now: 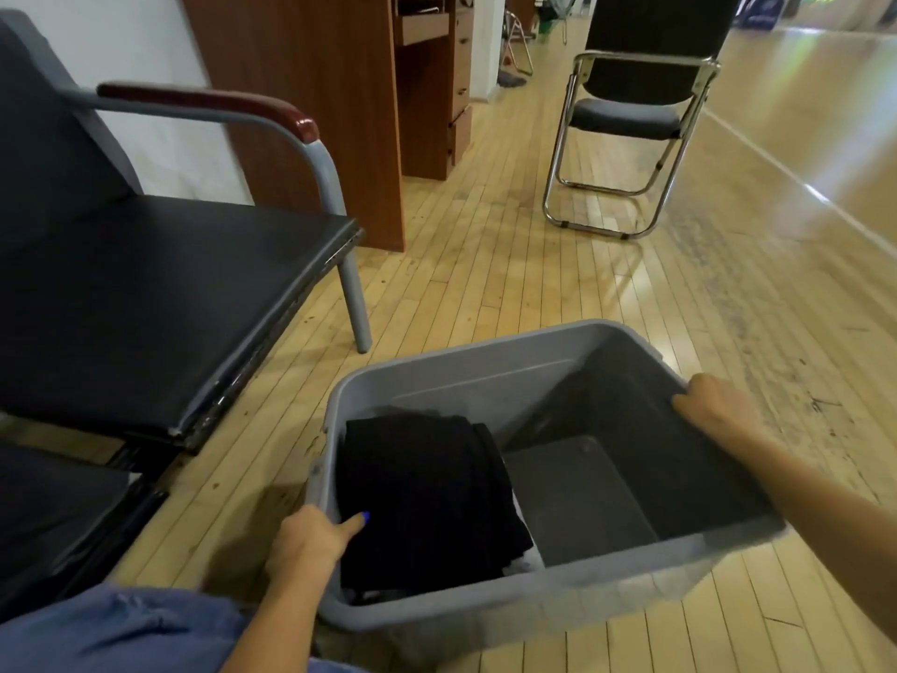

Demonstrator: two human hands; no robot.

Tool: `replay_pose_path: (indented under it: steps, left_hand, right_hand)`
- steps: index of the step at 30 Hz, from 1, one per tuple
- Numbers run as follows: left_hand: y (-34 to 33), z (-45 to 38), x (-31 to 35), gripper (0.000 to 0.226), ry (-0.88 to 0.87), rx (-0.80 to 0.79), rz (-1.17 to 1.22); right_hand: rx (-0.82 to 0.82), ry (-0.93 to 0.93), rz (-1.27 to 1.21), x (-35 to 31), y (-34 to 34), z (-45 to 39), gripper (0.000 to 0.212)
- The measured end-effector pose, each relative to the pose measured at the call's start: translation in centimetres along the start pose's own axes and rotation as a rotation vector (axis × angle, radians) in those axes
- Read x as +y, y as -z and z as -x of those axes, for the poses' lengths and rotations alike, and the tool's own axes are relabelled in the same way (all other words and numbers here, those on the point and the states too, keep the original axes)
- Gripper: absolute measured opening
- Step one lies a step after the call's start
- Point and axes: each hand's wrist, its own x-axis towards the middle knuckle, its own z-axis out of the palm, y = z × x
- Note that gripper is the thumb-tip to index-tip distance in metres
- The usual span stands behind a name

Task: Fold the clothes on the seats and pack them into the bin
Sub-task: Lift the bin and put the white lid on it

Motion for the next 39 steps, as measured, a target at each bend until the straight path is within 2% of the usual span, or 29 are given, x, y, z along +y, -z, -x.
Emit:
replay_pose_path:
  steps: [7, 12, 15, 19, 23, 28, 35, 38, 39]
  left_hand:
    - [3.2, 4.3, 1.2, 0.051, -0.179, 0.084, 0.139]
    - [7.2, 7.6, 4.6, 0.056, -0.264, 0.098, 0.180]
    - [13.2, 9.9, 6.6, 0.062, -0.384, 0.234, 0.119]
    - [21.6, 13.8, 7.5, 0.063, -0.451, 0.421, 0.109]
    - [28.3, 18.0, 5.3, 0.067, -0.401, 0.601, 0.123]
    - [34.0, 21.0, -2.0, 0.071, -0.239, 0.729, 0.218]
    - [37.5, 21.5, -13.0, 0.060, 0.013, 0.823, 0.317]
    - [38.5, 20.4, -17.0, 0.063, 0.123, 0.855, 0.376]
    - [38.8, 19.8, -18.2, 0.065, 0.153, 0.857, 0.395]
  right_hand:
    - [0.082, 0.072, -0.109, -1.8, 10.0, -0.2, 0.024]
    - [0.253, 0.122, -0.190, -2.2, 18.7, 0.8, 0.022]
    - [0.294, 0.123, -0.229, -2.6, 24.3, 1.3, 0.022]
    - [0.320, 0.143, -0.351, -3.9, 30.4, 1.7, 0.024]
    - [0.360, 0.258, -0.341, -9.2, 36.0, 3.4, 0.030]
    - [0.346, 0.471, -0.396, -18.7, 39.1, 7.5, 0.024]
    - [0.185, 0.712, -0.371, -35.0, 35.1, 9.6, 0.023]
    - [0.086, 0.778, -0.394, -41.5, 31.8, 11.5, 0.014]
    - [0.059, 0.796, -0.397, -43.5, 30.8, 11.8, 0.018]
